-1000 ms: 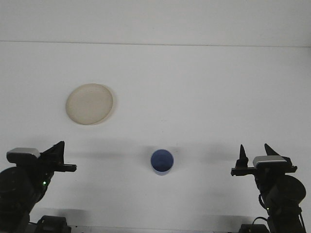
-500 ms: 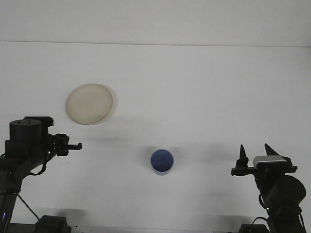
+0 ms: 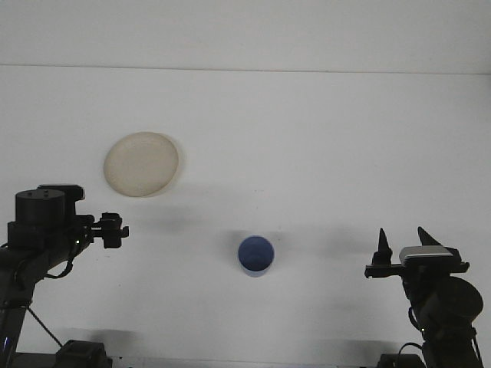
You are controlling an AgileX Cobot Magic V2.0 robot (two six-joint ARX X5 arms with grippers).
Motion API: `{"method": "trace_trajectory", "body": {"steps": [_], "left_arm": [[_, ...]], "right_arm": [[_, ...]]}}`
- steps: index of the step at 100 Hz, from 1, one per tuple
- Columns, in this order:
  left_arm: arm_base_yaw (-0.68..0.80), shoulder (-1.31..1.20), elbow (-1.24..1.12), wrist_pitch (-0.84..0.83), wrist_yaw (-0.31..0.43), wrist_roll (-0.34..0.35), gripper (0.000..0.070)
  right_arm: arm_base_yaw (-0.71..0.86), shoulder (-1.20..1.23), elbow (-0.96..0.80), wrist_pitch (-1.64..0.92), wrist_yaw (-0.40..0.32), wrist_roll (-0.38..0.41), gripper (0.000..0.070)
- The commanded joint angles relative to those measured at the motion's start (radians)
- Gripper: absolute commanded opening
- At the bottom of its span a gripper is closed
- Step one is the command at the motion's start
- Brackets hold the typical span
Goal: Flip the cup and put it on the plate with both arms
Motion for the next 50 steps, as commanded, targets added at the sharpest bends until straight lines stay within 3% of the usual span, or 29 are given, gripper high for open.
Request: {"method": "trace_trajectory", "body": {"steps": [1, 25, 50], "left_arm": [[-0.008, 0.002, 0.024, 0.002, 0.018, -0.002, 0.0624], [-0.078, 0.043, 0.057, -0.015, 0.043, -0.003, 0.0617], [-0.311, 0.248, 0.193, -0.019, 0.043, -0.033, 0.0612]], "right_arm": [[0.001, 0.003, 0.008, 0.013, 0.003, -0.008, 0.0515], [0.001, 0.003, 0.008, 0.013, 0.002, -0.008, 0.0515], [0.001, 0.003, 0.008, 0.013, 0.002, -0.008, 0.0515]]}}
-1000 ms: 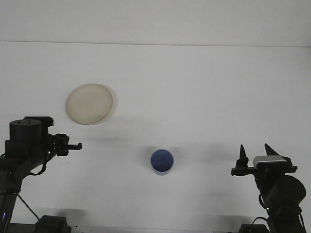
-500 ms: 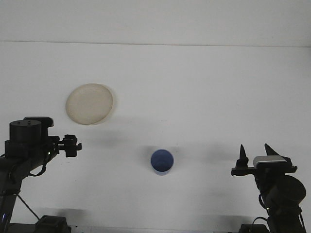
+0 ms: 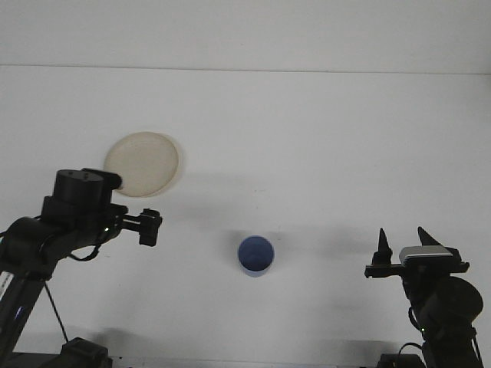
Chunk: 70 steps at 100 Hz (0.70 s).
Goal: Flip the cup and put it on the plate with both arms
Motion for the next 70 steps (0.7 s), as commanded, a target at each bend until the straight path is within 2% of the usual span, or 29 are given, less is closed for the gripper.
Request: {"method": "trace_trajectory", "body": {"steps": [1, 34, 70], "left_arm": [[-0.066, 0.063, 0.053, 0.006, 0.006, -0.018, 0.0611], [-0.332, 0.390, 0.238, 0.005, 0.006, -0.012, 0.0612], [-0.459, 0.589, 0.258, 0.016, 0.006, 0.018, 0.0612]], "right_arm": [[0.001, 0.003, 0.008, 0.013, 0.002, -0.008, 0.0515], [0.001, 0.003, 0.008, 0.013, 0.002, -0.008, 0.0515], [0.001, 0.003, 0.008, 0.012, 0.002, -0.008, 0.0515]]}}
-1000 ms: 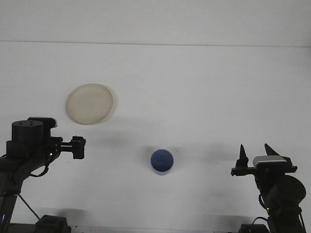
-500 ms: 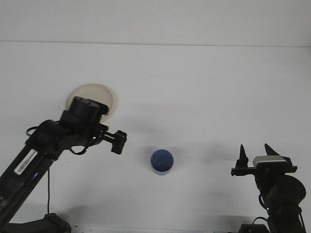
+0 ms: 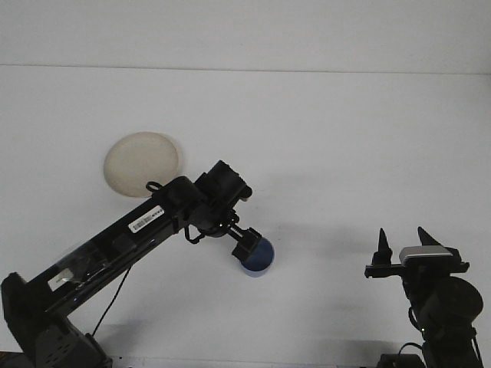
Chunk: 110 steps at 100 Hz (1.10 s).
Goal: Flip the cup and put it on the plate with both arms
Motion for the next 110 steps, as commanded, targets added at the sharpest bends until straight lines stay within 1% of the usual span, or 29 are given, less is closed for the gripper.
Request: {"method": "trace_trajectory", "body": {"steps": [1, 22, 26, 30, 36, 47, 52, 59, 60, 64, 78, 85, 94, 101, 110], "left_arm": [[-0.018, 0.043, 0.023, 0.004, 0.004, 0.021, 0.0612], [-0.037, 0.130, 0.023, 0.016, 0.004, 0.024, 0.0611], [-0.042, 0.144, 0.023, 0.018, 0.004, 0.025, 0.0596], [-0.047, 0.156, 0.023, 0.019, 0.004, 0.027, 0.0543], [-0.051, 0.173, 0.023, 0.022, 0.004, 0.027, 0.0445], [-0.060, 0.191, 0.023, 0.024, 0.004, 0.030, 0.0296], [-0.063, 0.192, 0.023, 0.030, 0.004, 0.040, 0.0189], [-0.075, 0.192, 0.023, 0.045, 0.004, 0.043, 0.0009], [-0.076, 0.192, 0.023, 0.047, 0.004, 0.043, 0.0000], [-0.079, 0.192, 0.024, 0.050, 0.003, 0.046, 0.0010], [-0.079, 0.192, 0.043, 0.034, 0.003, 0.051, 0.0008], [-0.076, 0.188, 0.066, 0.007, 0.002, 0.051, 0.0008], [-0.053, 0.183, 0.118, -0.040, -0.010, 0.068, 0.0008], [-0.022, 0.182, 0.176, -0.086, -0.031, 0.084, 0.0008], [0.032, 0.182, 0.264, -0.136, -0.102, 0.101, 0.0008]], "right_arm": [[0.001, 0.003, 0.008, 0.013, 0.002, -0.008, 0.0515], [0.001, 0.003, 0.008, 0.013, 0.002, -0.008, 0.0515], [0.001, 0.003, 0.008, 0.013, 0.002, -0.008, 0.0515], [0.001, 0.003, 0.008, 0.013, 0.003, -0.008, 0.0515], [0.001, 0.003, 0.008, 0.013, 0.003, -0.008, 0.0515], [0.001, 0.003, 0.008, 0.013, 0.003, -0.008, 0.0515], [0.001, 0.003, 0.008, 0.013, 0.003, -0.008, 0.0515], [0.001, 0.003, 0.008, 0.013, 0.003, -0.008, 0.0515], [0.001, 0.003, 0.008, 0.013, 0.003, -0.008, 0.0515], [0.001, 0.003, 0.008, 0.012, 0.003, -0.008, 0.0515], [0.001, 0.003, 0.008, 0.013, 0.004, -0.008, 0.0515], [0.001, 0.003, 0.008, 0.012, 0.006, -0.008, 0.0515], [0.001, 0.003, 0.008, 0.012, 0.006, -0.008, 0.0515], [0.001, 0.003, 0.008, 0.013, 0.006, -0.008, 0.0515], [0.001, 0.003, 0.008, 0.013, 0.006, -0.008, 0.0515]]}}
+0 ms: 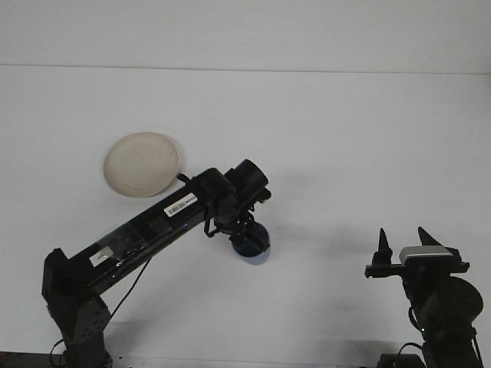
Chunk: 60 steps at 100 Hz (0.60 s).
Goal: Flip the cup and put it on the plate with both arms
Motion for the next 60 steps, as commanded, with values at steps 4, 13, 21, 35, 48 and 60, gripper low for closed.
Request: {"method": "trace_trajectory", "body": {"steps": [4, 13, 21, 35, 48, 60], "left_arm": [[0.058, 0.011, 0.111, -0.036, -0.088, 0.031, 0.0008], [0.143, 0.011, 0.196, -0.063, -0.145, 0.030, 0.0008], [0.232, 0.011, 0.257, -0.072, -0.163, 0.031, 0.0008], [0.407, 0.011, 0.308, -0.056, -0.188, 0.030, 0.0009], [0.554, 0.025, 0.307, -0.058, -0.188, 0.018, 0.0009], [0.642, 0.047, 0.307, -0.068, -0.188, 0.011, 0.0009]], "right_arm": [[0.001, 0.003, 0.008, 0.013, 0.004, -0.008, 0.0515], [0.001, 0.003, 0.008, 0.013, 0.004, -0.008, 0.0515], [0.001, 0.003, 0.008, 0.013, 0.004, -0.008, 0.0515], [0.001, 0.003, 0.008, 0.013, 0.004, -0.008, 0.0515], [0.001, 0.003, 0.008, 0.013, 0.004, -0.008, 0.0515], [0.001, 0.003, 0.008, 0.013, 0.004, -0.008, 0.0515]]}}
